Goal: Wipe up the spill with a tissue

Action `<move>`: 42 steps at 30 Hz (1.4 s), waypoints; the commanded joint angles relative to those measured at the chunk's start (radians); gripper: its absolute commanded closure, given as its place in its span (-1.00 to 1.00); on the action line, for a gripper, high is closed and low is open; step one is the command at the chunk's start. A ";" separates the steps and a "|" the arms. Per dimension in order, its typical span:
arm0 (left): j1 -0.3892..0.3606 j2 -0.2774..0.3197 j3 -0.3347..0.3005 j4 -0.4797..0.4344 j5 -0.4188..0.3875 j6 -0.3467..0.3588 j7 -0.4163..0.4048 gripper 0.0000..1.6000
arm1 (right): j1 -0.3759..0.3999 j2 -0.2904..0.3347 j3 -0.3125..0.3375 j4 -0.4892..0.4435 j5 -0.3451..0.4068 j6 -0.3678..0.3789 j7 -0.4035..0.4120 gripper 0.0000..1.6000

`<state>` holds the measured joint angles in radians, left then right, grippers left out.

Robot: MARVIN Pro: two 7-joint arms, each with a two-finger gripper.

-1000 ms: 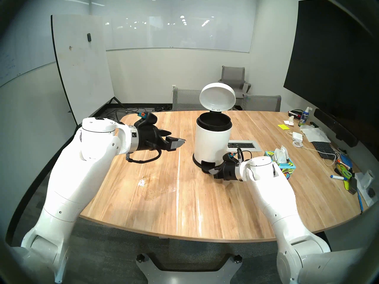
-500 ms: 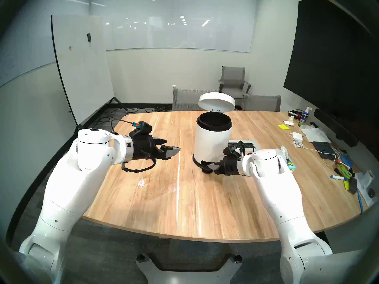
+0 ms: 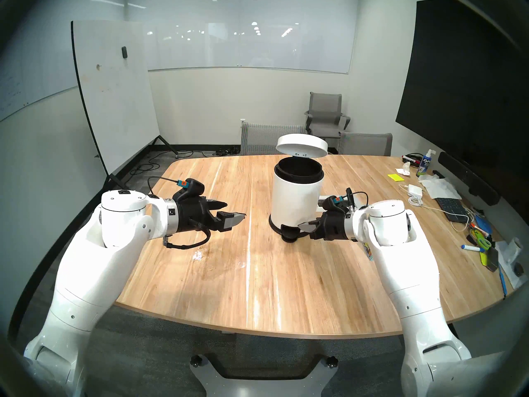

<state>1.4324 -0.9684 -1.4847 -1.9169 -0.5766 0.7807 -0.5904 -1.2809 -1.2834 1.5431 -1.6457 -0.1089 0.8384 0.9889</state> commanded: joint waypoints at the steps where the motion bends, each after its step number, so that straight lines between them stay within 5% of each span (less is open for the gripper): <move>1: 0.035 0.013 -0.030 -0.023 -0.005 -0.030 -0.012 -1.00 | -0.018 0.049 0.039 -0.111 0.015 0.026 0.034 1.00; 9: 0.069 0.021 -0.055 -0.026 -0.009 -0.049 -0.024 -1.00 | -0.049 0.062 0.045 -0.215 0.041 0.060 0.017 1.00; 24: 0.117 0.030 -0.098 -0.021 -0.016 -0.074 -0.044 -1.00 | -0.233 0.083 0.054 -0.400 0.088 0.122 -0.065 1.00; 42: 0.176 0.019 -0.145 -0.035 -0.031 -0.120 -0.065 -1.00 | -0.494 0.099 0.201 -0.661 0.100 0.122 -0.135 1.00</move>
<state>1.5909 -0.9364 -1.6017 -1.9235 -0.5937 0.6896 -0.6509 -1.6706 -1.1804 1.6788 -2.2025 -0.0087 0.9623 0.8591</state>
